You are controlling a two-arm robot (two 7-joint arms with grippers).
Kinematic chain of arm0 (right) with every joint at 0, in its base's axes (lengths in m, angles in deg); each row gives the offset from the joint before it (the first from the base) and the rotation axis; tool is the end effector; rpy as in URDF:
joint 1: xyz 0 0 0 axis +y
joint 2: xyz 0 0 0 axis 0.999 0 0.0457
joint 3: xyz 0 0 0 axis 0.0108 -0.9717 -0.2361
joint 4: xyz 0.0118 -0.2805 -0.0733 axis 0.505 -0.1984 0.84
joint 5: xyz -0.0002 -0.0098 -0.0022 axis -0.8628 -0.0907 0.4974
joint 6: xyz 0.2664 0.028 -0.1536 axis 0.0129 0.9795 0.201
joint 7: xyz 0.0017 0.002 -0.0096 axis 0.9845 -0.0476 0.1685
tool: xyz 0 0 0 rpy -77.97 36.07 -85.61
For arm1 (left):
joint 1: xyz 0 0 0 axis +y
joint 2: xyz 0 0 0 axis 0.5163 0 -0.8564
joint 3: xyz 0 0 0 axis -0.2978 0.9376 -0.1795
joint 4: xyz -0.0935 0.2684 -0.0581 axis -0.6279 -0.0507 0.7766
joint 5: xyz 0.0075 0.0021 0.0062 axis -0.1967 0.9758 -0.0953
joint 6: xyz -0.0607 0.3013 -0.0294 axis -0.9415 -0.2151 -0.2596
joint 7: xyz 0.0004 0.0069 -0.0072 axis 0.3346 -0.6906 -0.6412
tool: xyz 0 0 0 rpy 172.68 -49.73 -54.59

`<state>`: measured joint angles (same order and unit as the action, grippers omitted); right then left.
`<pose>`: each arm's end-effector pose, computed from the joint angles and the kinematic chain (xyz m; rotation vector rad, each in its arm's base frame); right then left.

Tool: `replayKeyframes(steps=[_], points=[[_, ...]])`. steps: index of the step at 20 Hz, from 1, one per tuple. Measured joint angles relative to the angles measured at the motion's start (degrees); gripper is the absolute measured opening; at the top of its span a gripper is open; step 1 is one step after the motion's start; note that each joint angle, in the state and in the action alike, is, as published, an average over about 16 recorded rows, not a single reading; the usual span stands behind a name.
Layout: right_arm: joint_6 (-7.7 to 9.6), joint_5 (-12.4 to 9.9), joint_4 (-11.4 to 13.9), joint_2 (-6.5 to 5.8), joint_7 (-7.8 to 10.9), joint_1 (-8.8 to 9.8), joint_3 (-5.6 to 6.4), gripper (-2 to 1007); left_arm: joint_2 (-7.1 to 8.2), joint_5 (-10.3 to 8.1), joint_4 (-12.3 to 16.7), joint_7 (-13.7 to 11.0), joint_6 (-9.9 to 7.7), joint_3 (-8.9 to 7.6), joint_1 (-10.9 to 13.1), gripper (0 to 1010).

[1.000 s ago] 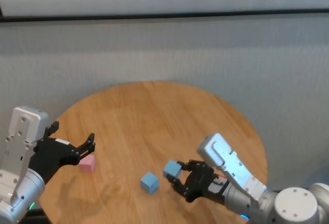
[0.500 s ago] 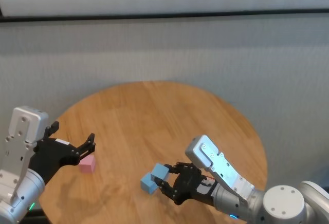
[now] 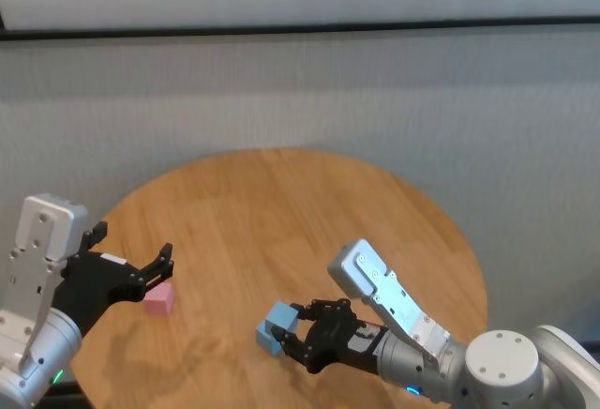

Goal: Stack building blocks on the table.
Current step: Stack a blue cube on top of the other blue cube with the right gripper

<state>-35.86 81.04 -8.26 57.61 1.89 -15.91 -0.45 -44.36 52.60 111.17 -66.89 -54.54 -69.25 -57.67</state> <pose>0.3805 0.0517 -0.2920 -0.4397 -0.0033 -0.6479 0.3099 0.0347 -0.2429 0.2118 -0.0849 1.2526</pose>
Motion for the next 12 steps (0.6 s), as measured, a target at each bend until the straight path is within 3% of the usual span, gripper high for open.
replayKeyframes(steps=[12], points=[[1.79,-0.9,-2.2,1.67,0.36,-0.93,0.76,378,0.00,0.00,0.0,0.0,0.00,0.00,0.0,1003]])
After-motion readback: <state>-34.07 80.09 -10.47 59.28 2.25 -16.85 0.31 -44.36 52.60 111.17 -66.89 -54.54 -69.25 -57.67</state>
